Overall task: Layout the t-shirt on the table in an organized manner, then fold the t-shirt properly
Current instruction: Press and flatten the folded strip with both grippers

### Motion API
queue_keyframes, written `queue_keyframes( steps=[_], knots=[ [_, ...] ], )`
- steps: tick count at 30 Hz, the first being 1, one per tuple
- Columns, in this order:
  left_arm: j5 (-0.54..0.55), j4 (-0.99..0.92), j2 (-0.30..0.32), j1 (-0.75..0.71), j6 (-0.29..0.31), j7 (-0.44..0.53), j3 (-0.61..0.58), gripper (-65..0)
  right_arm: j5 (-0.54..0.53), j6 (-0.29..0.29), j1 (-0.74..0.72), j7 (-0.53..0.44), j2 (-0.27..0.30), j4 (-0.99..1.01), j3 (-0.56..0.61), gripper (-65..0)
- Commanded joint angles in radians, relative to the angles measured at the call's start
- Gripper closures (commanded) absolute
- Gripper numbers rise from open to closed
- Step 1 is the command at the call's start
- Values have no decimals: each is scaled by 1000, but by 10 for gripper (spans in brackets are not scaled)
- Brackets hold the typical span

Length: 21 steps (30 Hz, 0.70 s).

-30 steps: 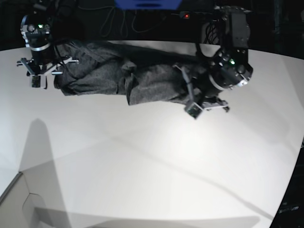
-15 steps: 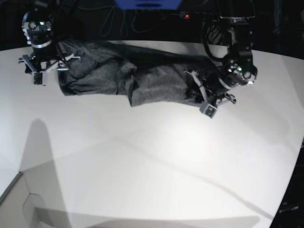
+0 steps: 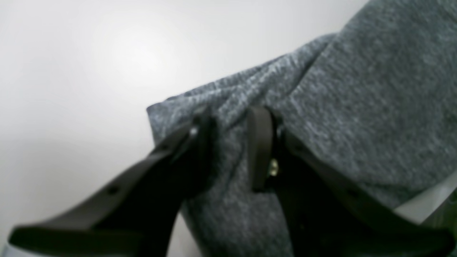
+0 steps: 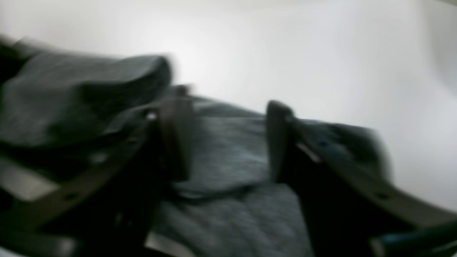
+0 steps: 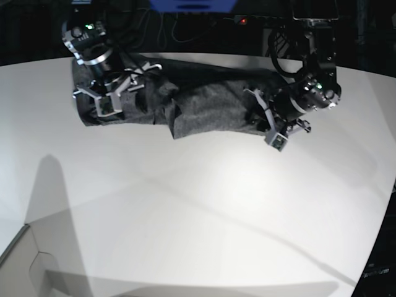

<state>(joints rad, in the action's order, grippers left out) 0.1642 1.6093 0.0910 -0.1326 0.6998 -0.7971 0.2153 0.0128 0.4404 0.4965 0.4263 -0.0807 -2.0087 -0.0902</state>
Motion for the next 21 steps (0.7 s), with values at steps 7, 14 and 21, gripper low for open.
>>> queue_keyframes(
  steps=[7, 14, 21],
  knots=[
    [27, 24, 6, 12, -2, 15, 5, -171, -7, -1, -72, -19, 2, -16, 214, -123],
    [22, 23, 6, 9, -2, 15, 6, -171, -6, -5, -118, -17, -3, 113, 274, -74],
    [22, 23, 6, 14, -2, 15, 8, -171, -6, -5, -54, -27, 3, 164, 228, -73]
  ],
)
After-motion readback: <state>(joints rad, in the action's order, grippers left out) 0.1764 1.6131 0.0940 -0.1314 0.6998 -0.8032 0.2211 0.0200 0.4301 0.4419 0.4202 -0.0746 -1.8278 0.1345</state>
